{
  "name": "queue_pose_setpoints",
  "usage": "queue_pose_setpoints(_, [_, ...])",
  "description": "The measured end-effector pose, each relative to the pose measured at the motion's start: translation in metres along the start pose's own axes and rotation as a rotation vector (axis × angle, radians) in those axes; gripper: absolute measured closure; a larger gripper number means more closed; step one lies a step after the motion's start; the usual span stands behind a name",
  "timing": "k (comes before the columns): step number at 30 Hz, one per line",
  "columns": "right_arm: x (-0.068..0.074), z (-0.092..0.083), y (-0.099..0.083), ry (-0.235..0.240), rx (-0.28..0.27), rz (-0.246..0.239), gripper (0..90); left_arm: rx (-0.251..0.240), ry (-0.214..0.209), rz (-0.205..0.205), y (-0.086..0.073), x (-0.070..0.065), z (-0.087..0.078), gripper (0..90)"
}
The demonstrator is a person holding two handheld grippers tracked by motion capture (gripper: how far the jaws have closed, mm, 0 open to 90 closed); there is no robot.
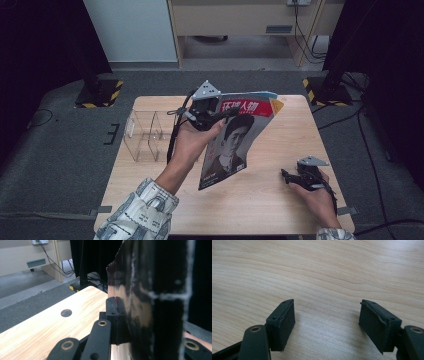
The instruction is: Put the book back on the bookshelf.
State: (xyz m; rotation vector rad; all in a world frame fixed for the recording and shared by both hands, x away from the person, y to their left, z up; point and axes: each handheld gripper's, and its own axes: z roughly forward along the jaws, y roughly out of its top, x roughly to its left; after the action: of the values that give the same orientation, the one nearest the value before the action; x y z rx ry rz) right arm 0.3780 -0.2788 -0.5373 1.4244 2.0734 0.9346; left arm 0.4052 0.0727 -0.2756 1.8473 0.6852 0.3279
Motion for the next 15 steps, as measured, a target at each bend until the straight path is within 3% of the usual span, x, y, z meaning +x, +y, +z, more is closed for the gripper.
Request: queue_pose_setpoints(15, [0.001,0.000,0.000,0.007,-0.001,-0.008,28.8,0.010,-0.009,-0.009,-0.025,0.006,-0.026,86.5])
